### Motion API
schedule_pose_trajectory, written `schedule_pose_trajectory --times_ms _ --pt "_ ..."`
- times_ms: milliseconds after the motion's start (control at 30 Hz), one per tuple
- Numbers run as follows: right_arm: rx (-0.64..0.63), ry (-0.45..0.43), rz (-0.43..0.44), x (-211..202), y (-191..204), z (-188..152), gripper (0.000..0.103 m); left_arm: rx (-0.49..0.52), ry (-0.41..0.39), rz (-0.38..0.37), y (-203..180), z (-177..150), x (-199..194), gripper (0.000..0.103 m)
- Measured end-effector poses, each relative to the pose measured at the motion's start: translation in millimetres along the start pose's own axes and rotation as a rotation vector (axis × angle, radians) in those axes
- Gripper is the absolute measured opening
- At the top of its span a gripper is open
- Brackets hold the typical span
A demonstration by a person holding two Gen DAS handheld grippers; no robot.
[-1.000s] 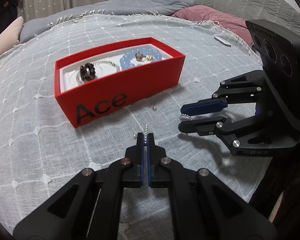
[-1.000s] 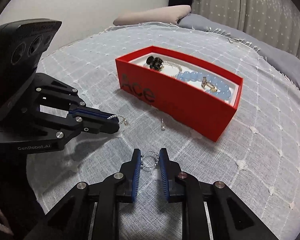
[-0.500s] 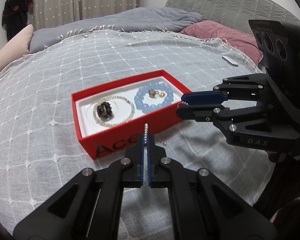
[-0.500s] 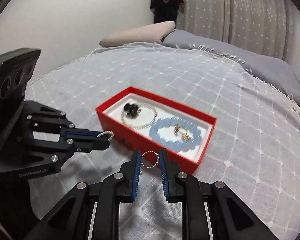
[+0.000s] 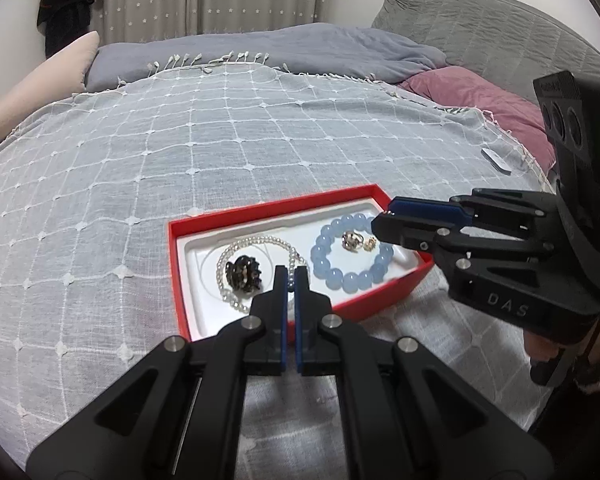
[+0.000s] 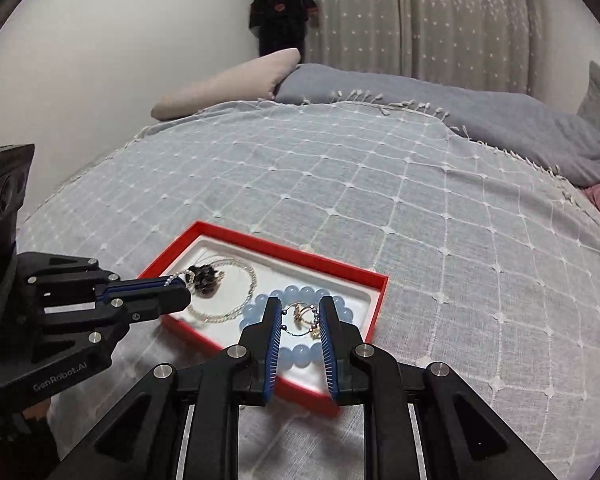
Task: Organize jewelry
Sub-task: 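Carry the pearl ring and silver hoop into the red box, then open both grippers to release the rings in the box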
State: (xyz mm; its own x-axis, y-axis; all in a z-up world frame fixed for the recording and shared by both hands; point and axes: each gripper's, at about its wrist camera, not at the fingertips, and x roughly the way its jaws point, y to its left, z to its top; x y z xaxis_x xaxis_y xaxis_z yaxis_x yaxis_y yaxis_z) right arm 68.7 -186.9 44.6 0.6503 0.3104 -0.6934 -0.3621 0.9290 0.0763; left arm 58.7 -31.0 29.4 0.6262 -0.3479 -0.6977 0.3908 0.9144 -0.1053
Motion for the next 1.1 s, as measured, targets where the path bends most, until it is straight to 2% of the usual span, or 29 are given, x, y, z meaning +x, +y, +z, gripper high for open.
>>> schedule_pose_trajectory --times_ms 200,533,600,667,700,733,800,900,967,1100 --pt "0.051 0.012 -0.022 11.5 -6.9 2.5 0.02 -0.018 0.006 0.013 0.7 4.7 10.3 0.003" --pt "0.048 0.012 -0.023 8.8 -5.5 1.6 0.02 -0.017 -0.004 0.035 2.1 6.3 12.3 0.005" --pt "0.05 0.014 -0.021 6.9 -5.8 1.3 0.021 -0.02 -0.012 0.034 2.1 6.9 9.6 0.011" --pt "0.05 0.015 -0.021 3.8 -6.5 0.9 0.024 -0.026 -0.024 0.035 1.8 7.5 5.2 0.027" --pt "0.051 0.012 -0.023 1.8 -6.7 0.8 0.031 -0.027 -0.033 0.038 1.7 7.4 2.3 0.031" --pt "0.052 0.004 -0.023 -1.1 -7.0 0.6 0.049 -0.028 -0.04 0.041 1.4 7.1 -0.4 0.037" --pt "0.051 -0.04 -0.032 -11.1 -6.0 -0.2 0.069 -0.026 -0.053 0.044 0.4 5.8 -6.6 0.038" --pt "0.038 -0.059 -0.044 -23.0 -3.7 0.7 0.069 -0.022 -0.056 0.054 -1.2 2.6 -14.3 0.042" --pt "0.042 -0.057 -0.041 -29.1 -3.6 -1.1 0.069 -0.025 -0.057 0.068 -1.9 -0.1 -18.8 0.06" --pt "0.039 -0.036 -0.056 -37.8 -4.2 -7.0 0.069 -0.045 -0.042 0.076 0.4 -9.0 -26.1 0.075"
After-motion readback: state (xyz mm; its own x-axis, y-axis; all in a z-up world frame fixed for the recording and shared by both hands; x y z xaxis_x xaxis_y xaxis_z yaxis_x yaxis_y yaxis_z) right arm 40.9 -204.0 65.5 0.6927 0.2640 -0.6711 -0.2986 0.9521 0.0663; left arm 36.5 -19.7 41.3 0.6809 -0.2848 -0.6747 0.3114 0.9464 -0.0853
